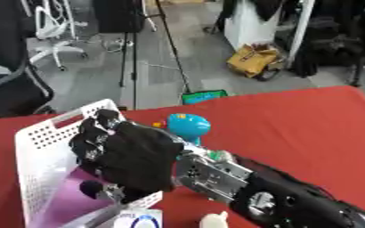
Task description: Pick up objects on the table and place them in the box.
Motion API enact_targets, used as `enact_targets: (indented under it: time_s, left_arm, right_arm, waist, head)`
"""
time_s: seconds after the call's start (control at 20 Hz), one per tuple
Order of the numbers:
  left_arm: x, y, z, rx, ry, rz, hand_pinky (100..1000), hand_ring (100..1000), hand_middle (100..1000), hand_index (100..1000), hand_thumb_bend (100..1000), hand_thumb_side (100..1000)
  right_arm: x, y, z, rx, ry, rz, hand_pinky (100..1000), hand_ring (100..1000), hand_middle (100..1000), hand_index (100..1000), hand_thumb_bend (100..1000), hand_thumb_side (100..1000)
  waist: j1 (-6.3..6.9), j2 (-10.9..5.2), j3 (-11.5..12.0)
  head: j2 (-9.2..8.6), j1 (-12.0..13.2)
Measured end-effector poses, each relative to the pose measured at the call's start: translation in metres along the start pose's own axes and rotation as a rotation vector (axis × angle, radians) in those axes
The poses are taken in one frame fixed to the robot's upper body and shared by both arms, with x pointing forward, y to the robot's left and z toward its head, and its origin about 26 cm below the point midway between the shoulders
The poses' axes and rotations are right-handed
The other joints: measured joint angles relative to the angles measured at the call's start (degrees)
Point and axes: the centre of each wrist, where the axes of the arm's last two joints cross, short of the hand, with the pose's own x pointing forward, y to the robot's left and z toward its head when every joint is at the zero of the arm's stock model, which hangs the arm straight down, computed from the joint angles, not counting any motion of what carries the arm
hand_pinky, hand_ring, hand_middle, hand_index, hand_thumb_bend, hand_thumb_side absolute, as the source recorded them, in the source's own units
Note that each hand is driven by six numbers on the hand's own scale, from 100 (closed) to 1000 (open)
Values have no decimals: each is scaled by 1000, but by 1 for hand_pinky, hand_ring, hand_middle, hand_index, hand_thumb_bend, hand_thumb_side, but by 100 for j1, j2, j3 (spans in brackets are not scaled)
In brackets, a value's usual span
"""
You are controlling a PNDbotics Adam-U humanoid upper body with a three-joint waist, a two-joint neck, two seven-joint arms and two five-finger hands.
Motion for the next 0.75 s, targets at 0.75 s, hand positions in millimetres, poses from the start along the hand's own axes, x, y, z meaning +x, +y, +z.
enact_targets:
  time_s: [0.75]
  left_arm:
    - [-1, 2, 1, -12, 5, -12, 817, 879, 746, 792, 100, 1000]
  right_arm:
    - [-47, -31, 10, -205, 275, 24, 372, 548, 553, 642, 167, 934]
  waist:
    - [30, -254, -177]
  head:
    - [151, 227]
